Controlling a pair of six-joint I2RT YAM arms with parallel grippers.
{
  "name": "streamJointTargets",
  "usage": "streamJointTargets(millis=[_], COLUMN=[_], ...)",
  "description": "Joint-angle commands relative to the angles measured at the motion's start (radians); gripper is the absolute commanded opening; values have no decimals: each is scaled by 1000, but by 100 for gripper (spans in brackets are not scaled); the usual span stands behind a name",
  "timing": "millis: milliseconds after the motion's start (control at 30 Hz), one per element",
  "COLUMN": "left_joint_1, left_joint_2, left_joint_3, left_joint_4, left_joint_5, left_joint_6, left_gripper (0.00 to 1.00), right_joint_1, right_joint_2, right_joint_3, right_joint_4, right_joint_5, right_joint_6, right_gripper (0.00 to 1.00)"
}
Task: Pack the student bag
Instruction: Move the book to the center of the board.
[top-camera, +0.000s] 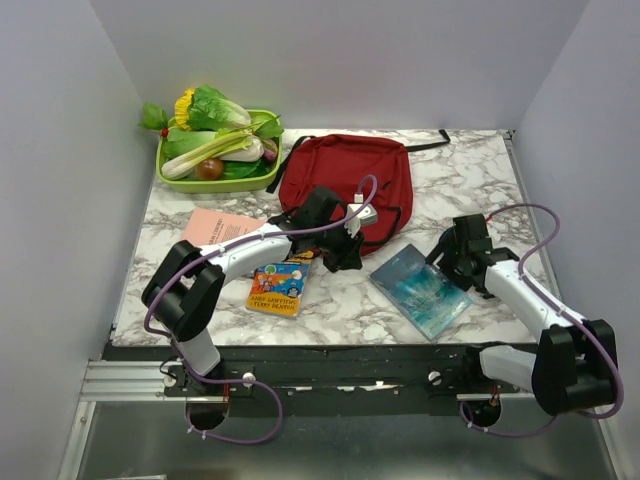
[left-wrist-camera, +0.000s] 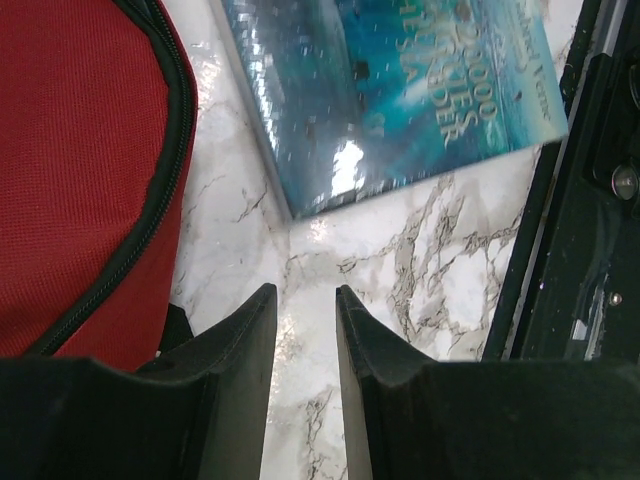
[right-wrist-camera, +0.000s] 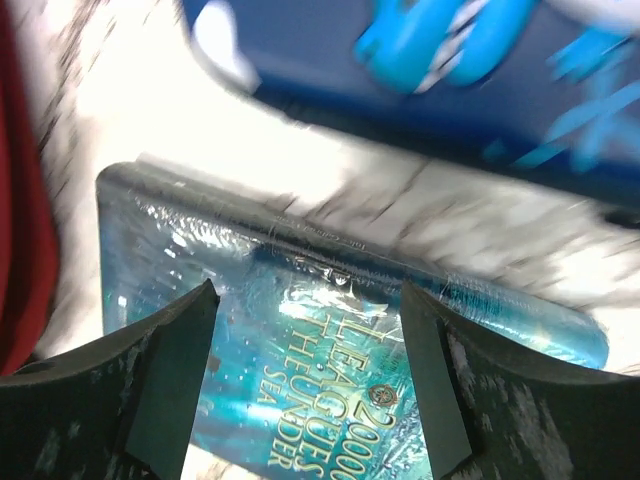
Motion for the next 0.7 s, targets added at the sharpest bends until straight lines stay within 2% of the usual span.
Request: streamJointTargets(millis=[0,100,167,333,500,667], left_joint_1=[4,2,1,2,-1,-1], left_joint_2=[-14,-10,-7,-26,-89,-86], left_joint_3=[26,34,35,32,-6,-12], left_joint_4=[-3,-6,-23,-58,-223,-346], left_joint_5=[36,39,40,54,75,60], left_joint_6=[3,9,23,61,297,378], left_gripper=[38,38,38,38,37,38], right_joint_1=[82,153,179,139,134,134], right_joint_2=[-13,-19,-16,-59,-31,-33], right_joint_3=[-80,-45,-7,94,50,-56], right_joint_4=[-67,-70,-131,-209,-159,-70], right_joint_5=[-300,-367,-369,-256,-222,-237], right_joint_6=[155,195,197,105,65,50], right_gripper=[81,82,82,85,86,86])
